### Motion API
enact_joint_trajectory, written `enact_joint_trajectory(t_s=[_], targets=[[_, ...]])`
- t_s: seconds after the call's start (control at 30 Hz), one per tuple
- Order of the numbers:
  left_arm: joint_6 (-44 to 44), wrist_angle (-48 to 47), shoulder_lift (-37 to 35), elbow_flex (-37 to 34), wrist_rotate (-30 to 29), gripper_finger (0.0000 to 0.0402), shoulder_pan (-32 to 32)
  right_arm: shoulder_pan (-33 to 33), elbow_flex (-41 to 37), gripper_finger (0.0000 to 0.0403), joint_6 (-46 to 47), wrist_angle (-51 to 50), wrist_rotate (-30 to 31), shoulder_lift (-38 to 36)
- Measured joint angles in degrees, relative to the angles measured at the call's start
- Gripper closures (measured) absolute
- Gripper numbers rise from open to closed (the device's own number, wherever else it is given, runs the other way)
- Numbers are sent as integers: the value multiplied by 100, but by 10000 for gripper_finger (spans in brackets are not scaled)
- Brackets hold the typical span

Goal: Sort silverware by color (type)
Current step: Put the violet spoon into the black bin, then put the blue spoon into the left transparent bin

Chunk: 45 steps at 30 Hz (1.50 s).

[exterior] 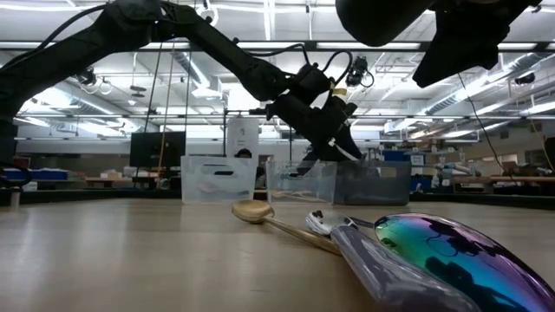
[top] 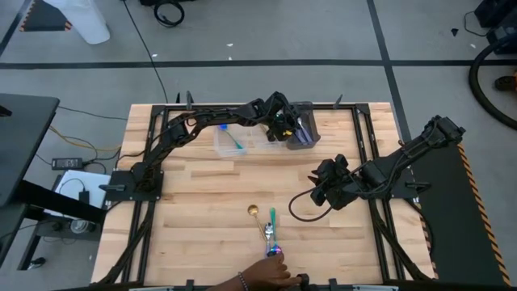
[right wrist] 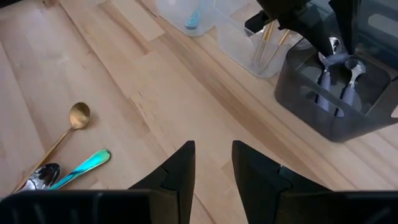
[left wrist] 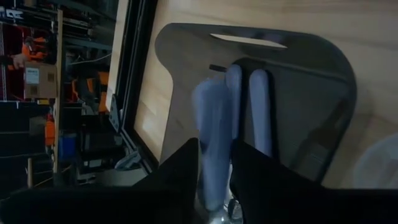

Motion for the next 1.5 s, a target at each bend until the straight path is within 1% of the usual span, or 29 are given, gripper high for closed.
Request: enact_joint_trajectory(t_s=[0.23, 0.7, 0.83, 0.93, 1.1, 1.27, 1.33, 1.4, 1.5], targets=[[10, 38, 0, 0, -122, 271, 3, 0, 0, 286, 0, -2, 0, 0], [15, 45, -407, 11, -334, 269, 4, 0, 0, 286, -2, -2, 16, 0], [8, -138, -602, 12, -369, 269, 6, 2, 0, 286, -2, -21, 90, 1], [6, -445, -762, 11, -435, 269, -31, 2, 0, 286, -2, -55, 90, 2], [-228, -1062, -1053, 13, -842, 269, -257, 2, 0, 286, -7, -141, -9, 2], [-758, -1554, -1279, 13, -941, 269, -558, 2, 4, 286, -157, -174, -68, -34], [-923, -1597, -1313, 13, -1046, 269, -683, 2, 61, 286, -168, -233, -90, -37], [-1071, -1760, -1335, 13, -1261, 269, -806, -1, 122, 286, -175, -251, -183, -42], [-1234, -1923, -1340, 13, -1740, 269, -994, -2, 206, 286, -195, -259, -376, -67]])
